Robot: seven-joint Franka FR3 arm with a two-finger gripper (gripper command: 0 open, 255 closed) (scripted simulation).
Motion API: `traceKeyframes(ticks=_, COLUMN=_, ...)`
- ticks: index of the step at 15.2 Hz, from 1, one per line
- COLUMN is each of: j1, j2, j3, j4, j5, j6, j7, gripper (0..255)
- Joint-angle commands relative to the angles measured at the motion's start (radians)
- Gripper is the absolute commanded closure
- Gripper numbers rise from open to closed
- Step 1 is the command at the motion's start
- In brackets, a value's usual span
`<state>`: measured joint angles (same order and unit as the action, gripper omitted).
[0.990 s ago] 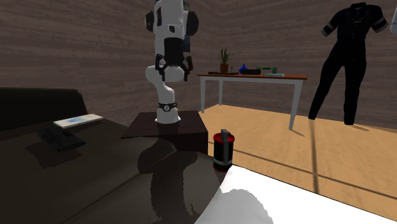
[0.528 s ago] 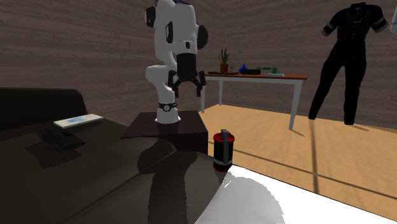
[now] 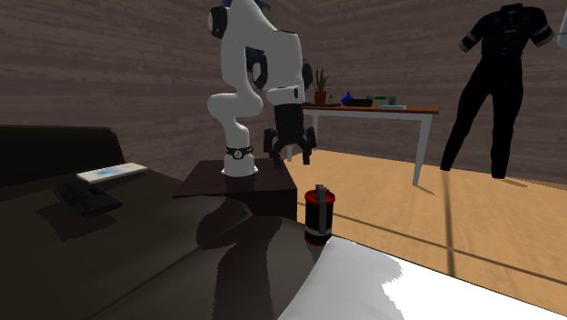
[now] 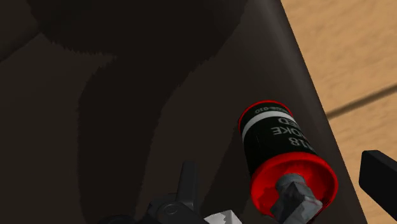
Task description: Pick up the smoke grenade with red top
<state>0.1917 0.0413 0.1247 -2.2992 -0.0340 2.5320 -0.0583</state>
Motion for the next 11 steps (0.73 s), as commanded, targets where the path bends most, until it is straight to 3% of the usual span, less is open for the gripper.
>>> traceKeyframes(ticks=1, j1=0.011, j2=0.070, j3=0.008, j4=0.032, j5=-0.017, j6=0.046, j7=0.008, gripper=0)
traceKeyframes(ticks=5, j1=0.038, j2=0.213, j3=0.017, j4=0.125, j5=-0.059, j6=0.111, j7=0.028, gripper=0)
traceKeyframes(ticks=11, j1=0.046, j2=0.268, j3=0.006, j4=0.120, j5=-0.078, j6=0.170, j7=0.042, gripper=0)
